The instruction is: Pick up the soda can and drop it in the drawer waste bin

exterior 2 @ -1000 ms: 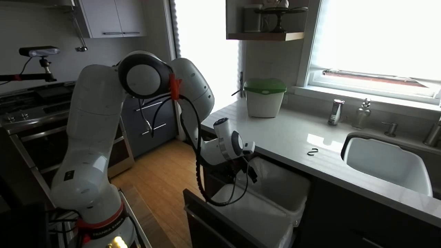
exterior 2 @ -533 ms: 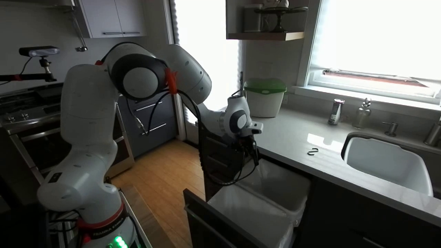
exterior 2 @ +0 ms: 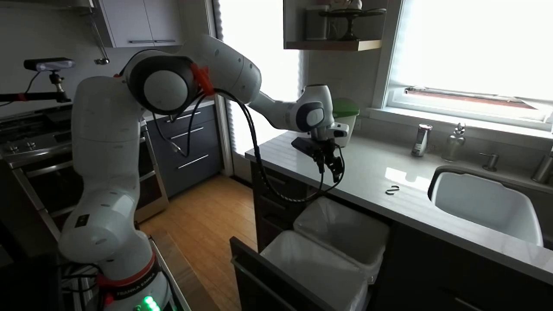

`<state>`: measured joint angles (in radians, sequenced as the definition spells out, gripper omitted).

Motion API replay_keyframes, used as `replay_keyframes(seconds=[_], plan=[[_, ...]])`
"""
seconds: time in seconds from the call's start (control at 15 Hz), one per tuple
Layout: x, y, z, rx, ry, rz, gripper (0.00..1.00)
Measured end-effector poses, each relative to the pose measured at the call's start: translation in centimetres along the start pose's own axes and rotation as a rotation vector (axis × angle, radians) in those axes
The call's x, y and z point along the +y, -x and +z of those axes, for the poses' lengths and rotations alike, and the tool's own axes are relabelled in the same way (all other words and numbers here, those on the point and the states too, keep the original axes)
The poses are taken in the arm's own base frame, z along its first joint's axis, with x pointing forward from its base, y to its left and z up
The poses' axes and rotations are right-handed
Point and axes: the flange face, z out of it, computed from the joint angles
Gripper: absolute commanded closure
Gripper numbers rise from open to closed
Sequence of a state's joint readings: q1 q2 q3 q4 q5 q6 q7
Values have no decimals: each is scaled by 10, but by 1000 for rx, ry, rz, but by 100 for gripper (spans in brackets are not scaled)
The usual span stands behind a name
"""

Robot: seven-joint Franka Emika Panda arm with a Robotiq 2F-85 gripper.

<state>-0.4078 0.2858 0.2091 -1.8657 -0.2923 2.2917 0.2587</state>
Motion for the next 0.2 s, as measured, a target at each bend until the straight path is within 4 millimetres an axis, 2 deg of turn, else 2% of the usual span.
replay_keyframes(seconds=[0.2], plan=[[-1, 2, 8, -11, 0, -2, 0]])
